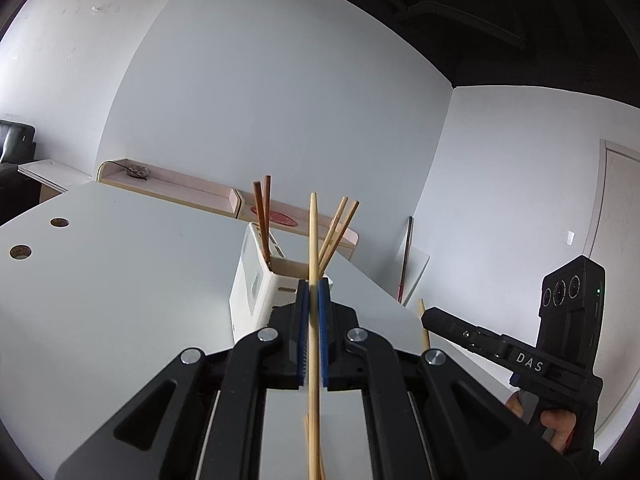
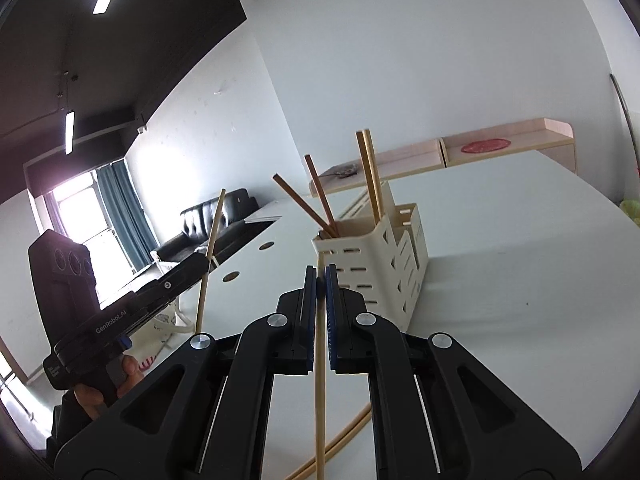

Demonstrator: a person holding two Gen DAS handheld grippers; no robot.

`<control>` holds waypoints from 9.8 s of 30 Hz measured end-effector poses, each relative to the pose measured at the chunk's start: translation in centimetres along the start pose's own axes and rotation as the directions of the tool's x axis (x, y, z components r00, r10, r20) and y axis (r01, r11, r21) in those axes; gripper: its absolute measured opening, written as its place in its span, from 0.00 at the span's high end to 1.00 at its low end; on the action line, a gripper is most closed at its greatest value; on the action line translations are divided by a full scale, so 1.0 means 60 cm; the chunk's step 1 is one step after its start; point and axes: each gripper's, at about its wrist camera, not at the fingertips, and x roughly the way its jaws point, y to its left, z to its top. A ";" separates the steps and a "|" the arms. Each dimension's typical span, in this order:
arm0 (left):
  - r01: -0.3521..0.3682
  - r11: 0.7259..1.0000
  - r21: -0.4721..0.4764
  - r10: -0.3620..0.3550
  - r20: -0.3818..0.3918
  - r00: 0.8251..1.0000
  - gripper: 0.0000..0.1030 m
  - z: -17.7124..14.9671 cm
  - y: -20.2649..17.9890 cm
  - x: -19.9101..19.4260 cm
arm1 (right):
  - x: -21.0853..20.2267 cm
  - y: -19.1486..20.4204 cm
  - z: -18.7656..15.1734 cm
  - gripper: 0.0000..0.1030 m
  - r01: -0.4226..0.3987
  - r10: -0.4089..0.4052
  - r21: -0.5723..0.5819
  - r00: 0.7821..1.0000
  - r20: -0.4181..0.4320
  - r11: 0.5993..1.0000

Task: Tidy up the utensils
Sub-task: 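Lift both bamboo chopsticks and carry them toward the white holder, then lower the left chopstick into the holder while the right lowers its chopstick in, then open both grippers to release the chopsticks into the holder, then lower both grippers onto the last bamboo chopsticks on the table, then close the left gripper on one chopstick while the right closes on another, then lift both chopsticks and carry them over the white holder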

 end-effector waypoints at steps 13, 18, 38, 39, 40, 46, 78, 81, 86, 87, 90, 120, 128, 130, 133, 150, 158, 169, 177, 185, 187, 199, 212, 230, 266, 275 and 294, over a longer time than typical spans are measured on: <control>-0.048 0.994 0.097 0.044 0.043 0.998 0.96 0.060 -0.042 0.013 | 0.029 -0.002 0.101 0.96 0.005 0.002 -0.067 0.995 0.102 0.998; -0.038 0.993 0.111 0.030 0.073 0.997 0.96 0.079 -0.047 0.037 | 0.032 -0.016 0.137 0.96 -0.013 0.023 -0.060 0.985 0.168 0.998; -0.068 0.993 0.097 0.040 0.263 0.964 0.96 0.112 -0.020 0.170 | 0.115 -0.052 0.205 0.96 -0.044 0.068 -0.064 0.890 0.451 0.997; -0.066 0.993 0.094 0.038 0.272 0.962 0.96 0.113 -0.019 0.174 | 0.118 -0.054 0.206 0.96 -0.032 0.062 -0.072 0.884 0.463 0.997; -0.066 0.993 0.095 0.038 0.277 0.960 0.96 0.119 -0.017 0.178 | 0.123 -0.054 0.208 0.96 -0.010 0.052 -0.088 0.875 0.481 0.996; -0.151 0.973 0.176 0.072 0.386 0.919 0.96 0.112 -0.032 0.181 | 0.151 -0.056 0.211 0.96 0.024 0.037 -0.115 0.864 0.501 0.993; -0.118 0.977 0.176 0.063 0.288 0.956 0.96 0.074 0.007 0.188 | 0.150 -0.058 0.138 0.96 -0.006 0.087 -0.173 0.883 0.462 0.985; -0.115 0.979 0.169 0.066 0.275 0.959 0.96 0.072 0.009 0.186 | 0.147 -0.058 0.136 0.96 -0.005 0.085 -0.176 0.887 0.453 0.984; -0.113 0.981 0.158 0.069 0.258 0.964 0.95 0.066 0.013 0.179 | 0.148 -0.057 0.128 0.96 0.001 0.082 -0.187 0.896 0.436 0.982; -0.119 0.980 0.162 0.074 0.258 0.963 0.95 0.063 0.013 0.177 | 0.148 -0.059 0.124 0.96 0.001 0.082 -0.188 0.898 0.432 0.982; -0.122 0.977 0.174 0.075 0.257 0.963 0.95 0.060 0.010 0.174 | 0.148 -0.058 0.114 0.96 0.003 0.079 -0.190 0.903 0.423 0.982; -0.091 0.978 0.188 0.088 0.021 0.996 0.95 0.092 0.026 0.162 | 0.163 -0.026 0.096 0.95 0.100 -0.064 -0.202 0.982 0.180 0.974; -0.124 0.968 0.220 0.128 -0.002 0.992 0.95 0.078 0.025 0.151 | 0.148 -0.027 0.086 0.95 0.126 -0.087 -0.204 0.978 0.190 0.971; -0.126 0.967 0.223 0.134 -0.018 0.991 0.95 0.074 0.025 0.153 | 0.146 -0.028 0.079 0.95 0.133 -0.094 -0.213 0.978 0.187 0.968; -0.129 0.967 0.218 0.138 -0.028 0.990 0.95 0.071 0.028 0.155 | 0.148 -0.031 0.073 0.95 0.138 -0.105 -0.205 0.981 0.164 0.969; -0.181 0.946 0.268 0.175 0.044 0.984 0.84 0.058 0.008 0.101 | 0.131 -0.050 0.056 0.88 0.148 -0.137 -0.116 0.986 0.098 0.982; -0.089 0.971 0.222 0.115 -0.104 0.988 0.81 0.047 0.011 0.075 | 0.132 -0.074 0.041 0.79 0.156 -0.151 0.033 0.983 -0.109 0.987; -0.022 0.985 0.172 0.095 -0.429 0.898 0.81 -0.048 0.035 0.099 | 0.194 -0.100 -0.052 0.76 0.248 -0.164 0.101 0.846 -0.508 0.964; 0.068 0.986 0.156 0.040 -0.603 0.797 0.81 -0.105 0.026 0.114 | 0.220 -0.114 -0.119 0.82 0.255 -0.093 0.167 0.765 -0.637 0.952; 0.094 0.974 0.205 0.072 -0.679 0.730 0.81 -0.149 0.014 0.121 | 0.233 -0.108 -0.154 0.86 0.261 -0.069 0.180 0.725 -0.685 0.949; 0.099 0.973 0.208 0.074 -0.690 0.720 0.81 -0.156 0.012 0.122 | 0.240 -0.103 -0.160 0.87 0.267 -0.073 0.175 0.716 -0.694 0.948; 0.112 0.967 0.228 0.092 -0.725 0.683 0.81 -0.181 0.011 0.124 | 0.256 -0.071 -0.163 0.87 0.294 -0.154 0.087 0.704 -0.693 0.952; 0.108 0.955 0.277 0.132 -0.722 0.679 0.81 -0.192 -0.018 0.151 | 0.254 -0.064 -0.167 0.93 0.297 -0.211 0.010 0.703 -0.679 0.955; 0.061 0.974 0.219 0.127 -0.744 0.656 0.91 -0.200 -0.010 0.166 | 0.268 -0.074 -0.152 0.98 0.204 -0.205 -0.086 0.680 -0.704 0.975; -0.011 0.983 0.183 0.150 -0.766 0.625 0.83 -0.182 0.010 0.245 | 0.238 -0.043 -0.171 0.91 0.086 -0.286 -0.300 0.625 -0.726 0.950; -0.069 0.973 0.221 0.213 -0.741 0.637 0.94 -0.182 0.009 0.232 | 0.230 -0.043 -0.175 0.95 0.111 -0.313 -0.319 0.644 -0.698 0.941; -0.034 0.998 0.052 0.053 -0.446 0.894 0.94 -0.108 -0.016 0.087 | 0.080 -0.090 -0.095 0.96 -0.022 0.045 0.064 0.919 -0.392 0.998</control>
